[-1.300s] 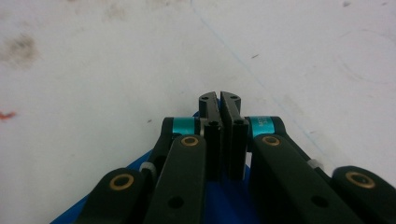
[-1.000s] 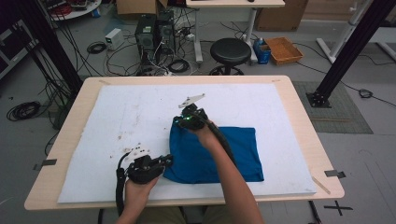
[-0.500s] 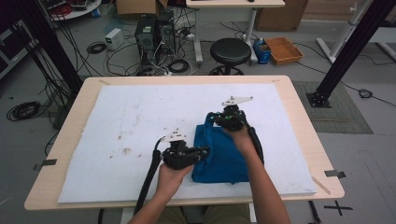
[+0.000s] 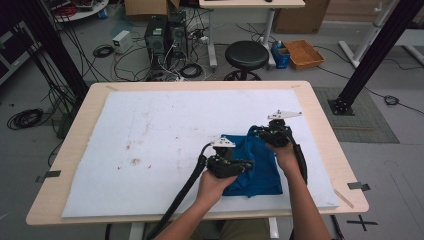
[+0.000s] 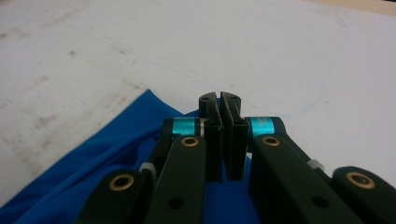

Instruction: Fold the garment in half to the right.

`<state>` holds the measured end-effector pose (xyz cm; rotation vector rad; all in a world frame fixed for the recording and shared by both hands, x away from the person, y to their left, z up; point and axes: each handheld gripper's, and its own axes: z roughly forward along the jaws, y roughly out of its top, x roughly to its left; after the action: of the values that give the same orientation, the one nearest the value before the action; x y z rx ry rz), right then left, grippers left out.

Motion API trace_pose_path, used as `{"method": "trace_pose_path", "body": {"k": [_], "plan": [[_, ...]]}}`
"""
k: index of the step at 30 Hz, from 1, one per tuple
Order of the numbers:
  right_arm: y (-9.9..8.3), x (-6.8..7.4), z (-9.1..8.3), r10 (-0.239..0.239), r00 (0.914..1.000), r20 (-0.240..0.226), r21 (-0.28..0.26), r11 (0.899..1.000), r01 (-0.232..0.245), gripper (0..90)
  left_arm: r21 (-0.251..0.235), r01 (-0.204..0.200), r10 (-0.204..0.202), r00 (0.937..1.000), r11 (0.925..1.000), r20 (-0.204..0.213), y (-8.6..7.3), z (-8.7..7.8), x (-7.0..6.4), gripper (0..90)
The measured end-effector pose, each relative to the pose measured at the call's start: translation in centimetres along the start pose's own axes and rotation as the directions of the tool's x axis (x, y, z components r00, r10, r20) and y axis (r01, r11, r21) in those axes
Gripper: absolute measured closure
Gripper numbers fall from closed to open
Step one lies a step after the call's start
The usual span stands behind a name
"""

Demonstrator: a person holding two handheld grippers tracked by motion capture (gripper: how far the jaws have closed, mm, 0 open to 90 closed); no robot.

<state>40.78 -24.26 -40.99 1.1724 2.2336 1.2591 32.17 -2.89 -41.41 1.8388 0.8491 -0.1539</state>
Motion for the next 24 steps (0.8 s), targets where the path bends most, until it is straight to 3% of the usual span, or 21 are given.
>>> {"method": "trace_pose_path", "body": {"k": [6,9,10,12,13,14,16,17,21,24], "plan": [[-1.0,-1.5,-1.0,0.048,0.9957,0.08,0.005,0.999,-0.048,88.4,0.033,-0.001,0.002,0.9999,0.9994,-0.014,0.6,2.6,-0.6,84.9],[-1.5,-2.1,-1.5,0.068,0.9912,0.113,-0.001,0.998,-0.069,88.6,0.027,-0.013,0.013,0.9999,0.9996,-0.003,0.6,3.6,-0.9,84.0],[-1.7,-2.2,-1.6,0.074,0.9903,0.117,0.003,0.997,-0.075,90.0,0.012,-0.019,0.018,0.9998,0.9998,0.007,0.6,3.7,-0.9,81.9],[-2.2,-2.4,-2.0,0.067,0.9869,0.147,0.012,0.998,-0.069,87.4,-0.017,-0.034,0.034,0.999,0.9993,0.03,0.7,3.6,-0.7,68.2],[-2.3,-2.4,-2.2,0.076,0.9844,0.159,0.012,0.997,-0.079,77.1,-0.041,-0.049,0.051,0.9979,0.9979,0.039,0.8,3.2,-0.5,59.6],[-2.5,-2.5,-2.5,0.094,0.9822,0.163,0.007,0.995,-0.096,72.6,-0.064,-0.063,0.065,0.9973,0.996,0.033,0.9,2.6,-0.3,54.7],[-3.0,-2.6,-3.2,0.1,0.9827,0.156,-0.008,0.995,-0.1,70.4,-0.105,-0.081,0.08,0.9967,0.9912,-0.012,1.1,1.0,0.4,44.4],[-3.3,-2.4,-3.8,0.092,0.9827,0.161,-0.018,0.996,-0.09,67.2,-0.122,-0.096,0.093,0.9951,0.9879,-0.035,1.1,0.1,0.9,43.4],[-4.4,-1.3,-6.1,0.067,0.9854,0.156,-0.045,0.997,-0.06,60.7,-0.197,-0.153,0.123,0.9804,0.9685,-0.154,0.8,-4.3,3.1,36.7],[-5.6,0.4,-7.9,0.031,0.9951,0.094,-0.05,0.998,-0.027,62.0,-0.228,-0.173,0.122,0.9673,0.9581,-0.223,0.0,-7.1,4.8,31.5]]}}
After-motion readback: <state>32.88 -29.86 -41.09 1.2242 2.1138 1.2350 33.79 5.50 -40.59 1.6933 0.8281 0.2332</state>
